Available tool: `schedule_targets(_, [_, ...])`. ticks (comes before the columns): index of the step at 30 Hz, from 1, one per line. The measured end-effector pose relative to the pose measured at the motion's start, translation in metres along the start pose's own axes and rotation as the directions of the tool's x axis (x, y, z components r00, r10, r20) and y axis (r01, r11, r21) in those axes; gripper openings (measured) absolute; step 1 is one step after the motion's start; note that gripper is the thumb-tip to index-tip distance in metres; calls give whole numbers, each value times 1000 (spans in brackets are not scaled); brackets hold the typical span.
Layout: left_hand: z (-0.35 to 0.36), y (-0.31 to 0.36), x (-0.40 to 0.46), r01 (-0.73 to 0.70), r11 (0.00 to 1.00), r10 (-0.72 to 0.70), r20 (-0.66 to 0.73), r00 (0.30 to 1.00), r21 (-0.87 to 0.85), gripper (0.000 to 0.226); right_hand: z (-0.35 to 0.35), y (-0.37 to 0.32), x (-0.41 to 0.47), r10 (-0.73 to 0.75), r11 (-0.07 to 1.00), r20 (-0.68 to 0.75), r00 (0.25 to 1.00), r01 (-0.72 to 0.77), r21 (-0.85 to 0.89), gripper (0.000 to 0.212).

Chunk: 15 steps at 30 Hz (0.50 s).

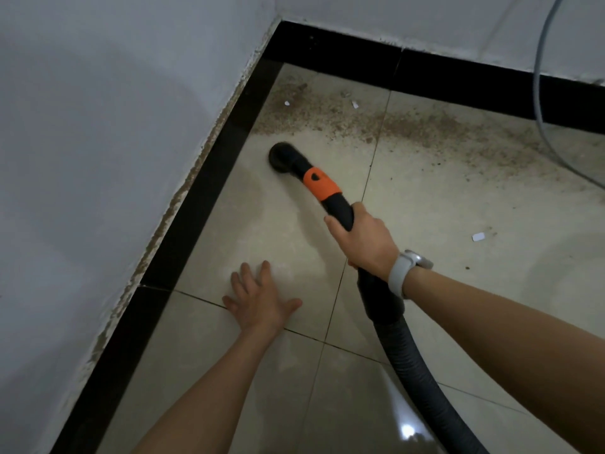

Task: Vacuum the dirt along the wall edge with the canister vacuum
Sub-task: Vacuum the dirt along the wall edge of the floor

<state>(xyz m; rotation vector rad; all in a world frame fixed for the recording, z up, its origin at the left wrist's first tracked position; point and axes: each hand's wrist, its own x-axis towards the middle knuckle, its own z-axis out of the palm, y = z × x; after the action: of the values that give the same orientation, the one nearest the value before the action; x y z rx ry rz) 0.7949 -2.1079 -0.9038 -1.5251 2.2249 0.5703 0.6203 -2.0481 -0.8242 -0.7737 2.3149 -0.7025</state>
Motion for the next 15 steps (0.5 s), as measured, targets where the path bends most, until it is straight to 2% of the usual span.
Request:
schedule_targets(5, [-3,-9,-4,-19,999,17,-44,999,-44,93,0,31,-47,-50,989,106,993,64,-131,33])
schedule_targets(8, [-5,-15,-5,-43,996,39,-54,998,-80,84,-18,49,-58,20,991,41,999,-15,-134,32])
schedule_targets(11, [-8,-14,-8,-66,996,65,-14,998,-61,82,-38,60,-59,114,992,-78,990,-117,-36,35])
schedule_targets(15, [-9,5,-13,-124,991,123,-16,992,-41,82,-44,67,-69,142,990,-54,988,-141,17,31])
